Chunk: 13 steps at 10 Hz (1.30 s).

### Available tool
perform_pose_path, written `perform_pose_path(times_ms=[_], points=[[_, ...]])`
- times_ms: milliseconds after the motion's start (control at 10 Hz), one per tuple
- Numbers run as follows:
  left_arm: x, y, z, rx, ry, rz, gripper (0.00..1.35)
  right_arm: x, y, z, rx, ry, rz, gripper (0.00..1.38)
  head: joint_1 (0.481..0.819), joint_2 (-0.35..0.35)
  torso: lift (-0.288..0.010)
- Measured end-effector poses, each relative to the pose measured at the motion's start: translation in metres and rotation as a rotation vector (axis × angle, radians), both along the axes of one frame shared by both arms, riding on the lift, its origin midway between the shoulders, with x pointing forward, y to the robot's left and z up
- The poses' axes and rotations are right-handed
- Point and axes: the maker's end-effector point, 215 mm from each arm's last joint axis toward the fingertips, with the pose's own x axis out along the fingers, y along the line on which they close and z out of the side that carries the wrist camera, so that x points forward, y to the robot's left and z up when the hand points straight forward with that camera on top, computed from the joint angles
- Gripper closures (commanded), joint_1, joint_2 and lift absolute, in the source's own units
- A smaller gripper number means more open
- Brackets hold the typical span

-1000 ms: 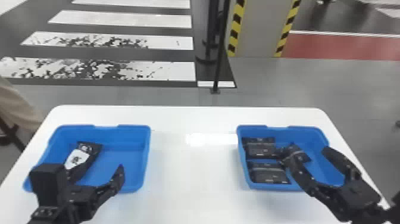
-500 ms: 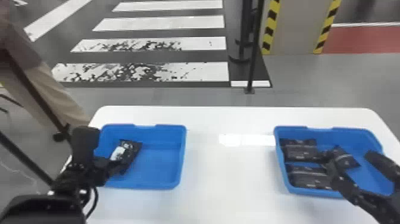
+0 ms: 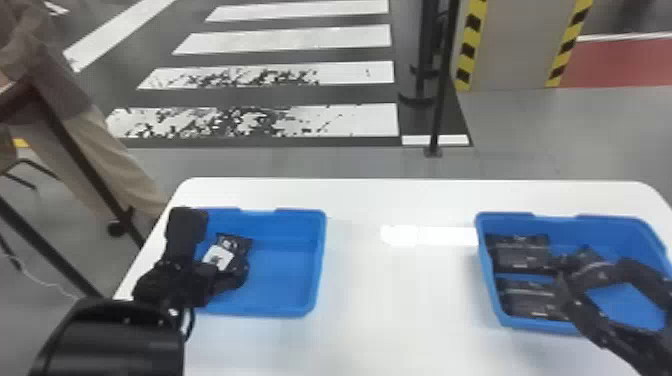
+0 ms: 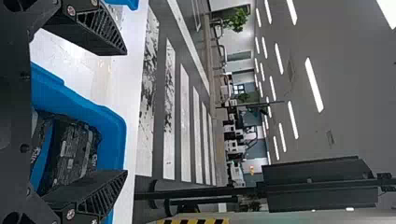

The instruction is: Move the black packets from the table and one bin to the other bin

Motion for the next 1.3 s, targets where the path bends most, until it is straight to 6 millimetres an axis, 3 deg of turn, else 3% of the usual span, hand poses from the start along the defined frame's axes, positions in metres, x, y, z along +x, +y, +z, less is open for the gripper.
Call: perform_pose_path(times_ms=[300,700,900,1200,1300], points=[[0.0,-0.011,-0.034,-0.051,0.1,-0.025,0.14,0.003,0.013,-0.005,0.016,0.012,0.026,0.12,0.695,0.102,-0.11],[-0.012,0.01,-0.061,-0.029,0.184,0.011,0.17,0.004,0.025,-0.007,0.037,0.018,0.047,0.12,0.695,0.145,-0.11],[-0.009,0.021,-0.062,-0.025,0.177,0.027,0.22,0.004,0.029,-0.008,0.042,0.021,0.055,0.12,0.695,0.161,-0.11],[0.001,0.028,-0.063,-0.029,0.167,0.04,0.36,0.003,0.031,-0.008,0.047,0.022,0.06,0.12,0.695,0.173,-0.11],[0.003,0.027,-0.065,-0.032,0.17,0.039,0.64,0.003,0.032,-0.008,0.048,0.022,0.061,0.12,0.695,0.173,-0.11]])
